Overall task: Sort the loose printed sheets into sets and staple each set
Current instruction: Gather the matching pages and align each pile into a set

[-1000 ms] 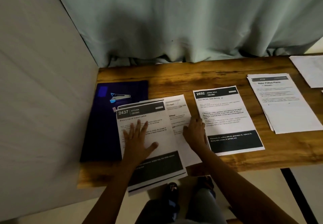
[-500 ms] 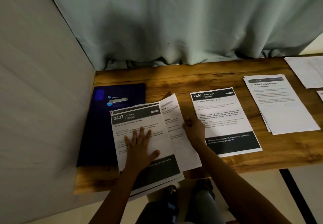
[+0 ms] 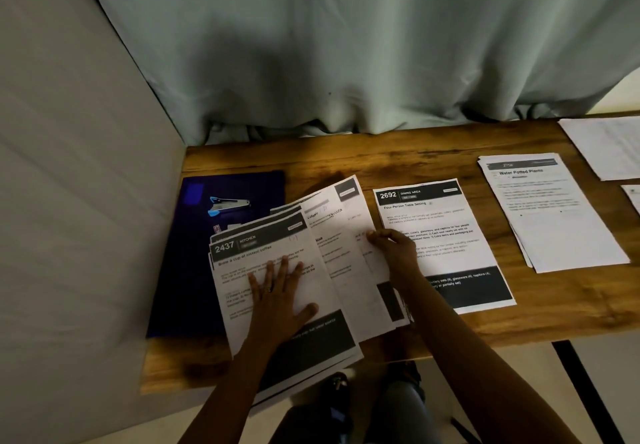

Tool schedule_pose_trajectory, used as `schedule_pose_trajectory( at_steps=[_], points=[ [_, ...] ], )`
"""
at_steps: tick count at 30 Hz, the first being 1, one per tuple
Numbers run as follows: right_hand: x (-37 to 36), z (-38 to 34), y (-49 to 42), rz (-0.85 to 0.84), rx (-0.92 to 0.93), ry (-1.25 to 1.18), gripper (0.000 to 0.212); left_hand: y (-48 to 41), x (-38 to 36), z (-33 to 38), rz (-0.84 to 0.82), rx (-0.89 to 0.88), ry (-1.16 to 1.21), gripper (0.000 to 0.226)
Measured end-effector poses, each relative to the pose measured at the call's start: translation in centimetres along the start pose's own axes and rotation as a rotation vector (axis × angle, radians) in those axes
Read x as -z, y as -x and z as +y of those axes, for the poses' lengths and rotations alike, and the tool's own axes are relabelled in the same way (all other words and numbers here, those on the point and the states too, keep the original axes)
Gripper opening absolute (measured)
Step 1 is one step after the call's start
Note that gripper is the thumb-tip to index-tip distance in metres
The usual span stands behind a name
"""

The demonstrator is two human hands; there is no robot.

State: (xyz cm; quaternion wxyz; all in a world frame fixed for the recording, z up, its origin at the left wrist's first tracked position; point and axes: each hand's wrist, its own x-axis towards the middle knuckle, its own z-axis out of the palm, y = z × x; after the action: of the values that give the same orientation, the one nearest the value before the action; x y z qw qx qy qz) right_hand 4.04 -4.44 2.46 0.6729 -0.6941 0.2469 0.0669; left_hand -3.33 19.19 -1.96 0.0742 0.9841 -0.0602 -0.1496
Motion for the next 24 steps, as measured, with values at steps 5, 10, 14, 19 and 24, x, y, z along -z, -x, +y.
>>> schedule_pose_trajectory(
  at_steps=[5, 10, 14, 19, 24],
  points=[
    [1.7, -2.8, -0.6, 0.201, 0.211, 0.053, 0.017, 0.0, -0.1, -0.1, 0.004, 0.002, -0.020, 0.097],
    [4.4, -6.7, -1.1, 0.249, 0.397, 0.211, 0.017, 0.1, -0.1, -0.1, 0.028, 0.009, 0.014, 0.096],
    [7.1, -10.9, -1.4, 0.305, 0.545, 0.204, 0.012, 0.3, 0.7, -0.4, 0.132, 0.093, 0.141, 0.093],
    [9.0, -12.6, -1.9, 0.225, 0.508, 0.359, 0.014, 1.1, 1.5, -1.7, 0.225, 0.415, 0.313, 0.093],
    [7.5, -9.1, -2.7, 0.093, 0.298, 0.594, 0.026, 1.4, 1.2, -3.2, 0.253, 0.481, 0.543, 0.099]
  ],
)
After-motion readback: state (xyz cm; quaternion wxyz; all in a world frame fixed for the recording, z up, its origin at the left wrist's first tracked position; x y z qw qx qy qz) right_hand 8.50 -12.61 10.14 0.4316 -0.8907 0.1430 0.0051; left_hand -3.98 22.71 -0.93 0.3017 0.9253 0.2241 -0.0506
